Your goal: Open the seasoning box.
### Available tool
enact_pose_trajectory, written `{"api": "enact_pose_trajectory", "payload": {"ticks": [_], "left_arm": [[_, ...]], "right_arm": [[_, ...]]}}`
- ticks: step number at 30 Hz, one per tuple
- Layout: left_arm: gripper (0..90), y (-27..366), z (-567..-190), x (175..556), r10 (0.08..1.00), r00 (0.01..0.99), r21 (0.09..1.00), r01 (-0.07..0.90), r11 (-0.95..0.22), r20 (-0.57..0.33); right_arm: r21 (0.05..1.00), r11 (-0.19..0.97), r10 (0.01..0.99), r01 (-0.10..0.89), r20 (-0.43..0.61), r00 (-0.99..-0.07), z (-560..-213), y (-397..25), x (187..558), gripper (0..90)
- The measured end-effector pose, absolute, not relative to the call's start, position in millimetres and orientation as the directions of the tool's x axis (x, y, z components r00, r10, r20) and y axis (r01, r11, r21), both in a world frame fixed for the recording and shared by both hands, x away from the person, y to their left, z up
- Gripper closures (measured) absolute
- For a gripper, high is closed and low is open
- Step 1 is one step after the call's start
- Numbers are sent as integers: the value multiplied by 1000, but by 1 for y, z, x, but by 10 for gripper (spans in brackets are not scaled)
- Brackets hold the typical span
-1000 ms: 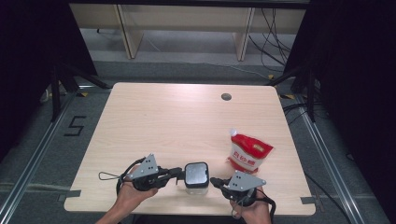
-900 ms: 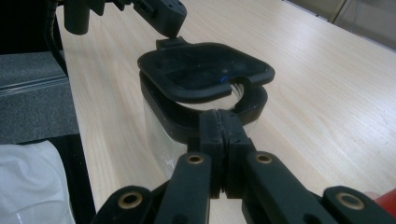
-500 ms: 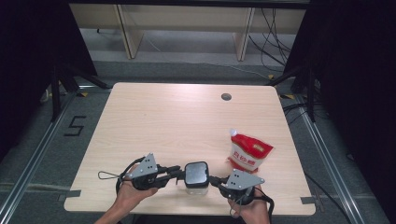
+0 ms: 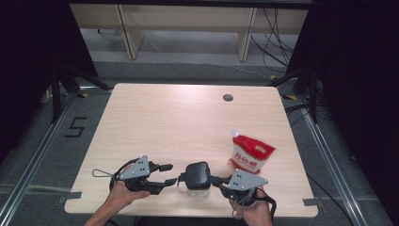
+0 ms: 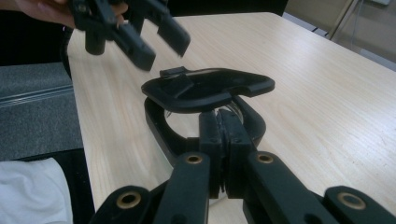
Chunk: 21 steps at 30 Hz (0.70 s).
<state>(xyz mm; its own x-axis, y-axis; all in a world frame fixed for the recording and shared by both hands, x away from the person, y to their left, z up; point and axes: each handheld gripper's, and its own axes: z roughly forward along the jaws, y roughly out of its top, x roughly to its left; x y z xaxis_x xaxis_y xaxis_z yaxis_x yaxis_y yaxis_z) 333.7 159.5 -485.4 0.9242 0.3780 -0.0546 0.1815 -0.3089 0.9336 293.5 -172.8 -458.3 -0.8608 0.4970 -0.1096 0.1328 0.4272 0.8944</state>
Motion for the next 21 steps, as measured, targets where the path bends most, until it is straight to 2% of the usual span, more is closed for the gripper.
{"api": "enact_pose_trajectory", "payload": {"ticks": [10, 21], "left_arm": [[465, 146, -502, 331, 347, 938, 887, 166, -432, -7], [533, 147, -507, 335, 357, 934, 896, 172, -409, -16]], "right_arm": [[896, 430, 485, 114, -123, -866, -455, -171, 295, 890], [903, 417, 488, 101, -129, -863, -451, -165, 296, 882]]}}
